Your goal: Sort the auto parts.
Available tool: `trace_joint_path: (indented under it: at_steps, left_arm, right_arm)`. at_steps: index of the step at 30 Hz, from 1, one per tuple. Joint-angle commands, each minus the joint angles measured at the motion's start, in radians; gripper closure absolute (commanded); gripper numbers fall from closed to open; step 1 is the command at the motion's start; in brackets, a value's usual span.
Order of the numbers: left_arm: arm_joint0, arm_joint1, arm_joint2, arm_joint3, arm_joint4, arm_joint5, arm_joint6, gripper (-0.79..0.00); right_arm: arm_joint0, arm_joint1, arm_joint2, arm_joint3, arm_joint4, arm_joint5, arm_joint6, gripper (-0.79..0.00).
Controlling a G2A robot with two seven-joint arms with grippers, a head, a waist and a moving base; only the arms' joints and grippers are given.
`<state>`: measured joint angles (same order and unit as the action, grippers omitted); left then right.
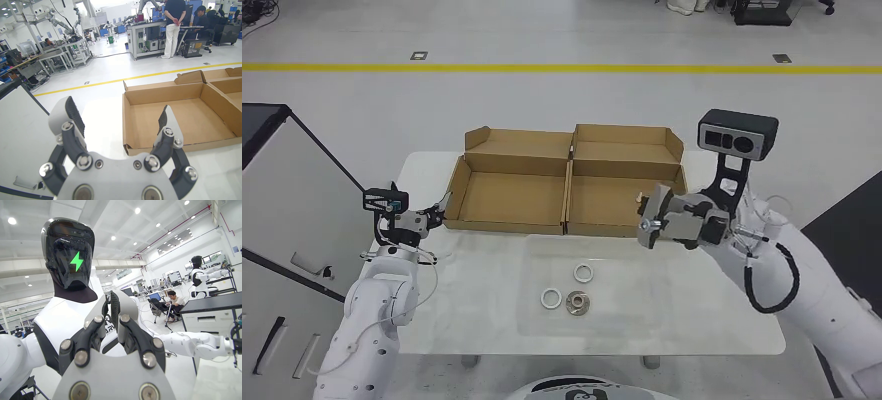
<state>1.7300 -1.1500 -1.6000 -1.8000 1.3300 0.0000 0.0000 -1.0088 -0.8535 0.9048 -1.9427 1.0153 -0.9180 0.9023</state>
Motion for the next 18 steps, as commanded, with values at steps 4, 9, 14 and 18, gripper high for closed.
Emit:
trace_joint_path:
  at_steps: [4, 9, 14, 18]
  left_arm:
    - [0.000, 0.000, 0.000, 0.000, 0.000, 0.000, 0.000, -0.785]
    - [0.000, 0.000, 0.000, 0.000, 0.000, 0.000, 0.000, -0.785]
    - [0.000, 0.000, 0.000, 0.000, 0.000, 0.000, 0.000, -0.785]
    - [0.000, 0.000, 0.000, 0.000, 0.000, 0.000, 0.000, -0.785]
  right_arm:
    - [-0.018, -0.010, 0.024, -0.027, 0.032, -0.009, -0.009, 0.000]
    - [-0.035, -0.025, 0.048, -0.057, 0.067, -0.010, -0.010, 0.000]
    - [-0.045, -0.042, 0.074, -0.069, 0.084, 0.007, 0.007, 0.000]
    - [-0.050, -0.055, 0.092, -0.054, 0.065, 0.030, 0.030, 0.000]
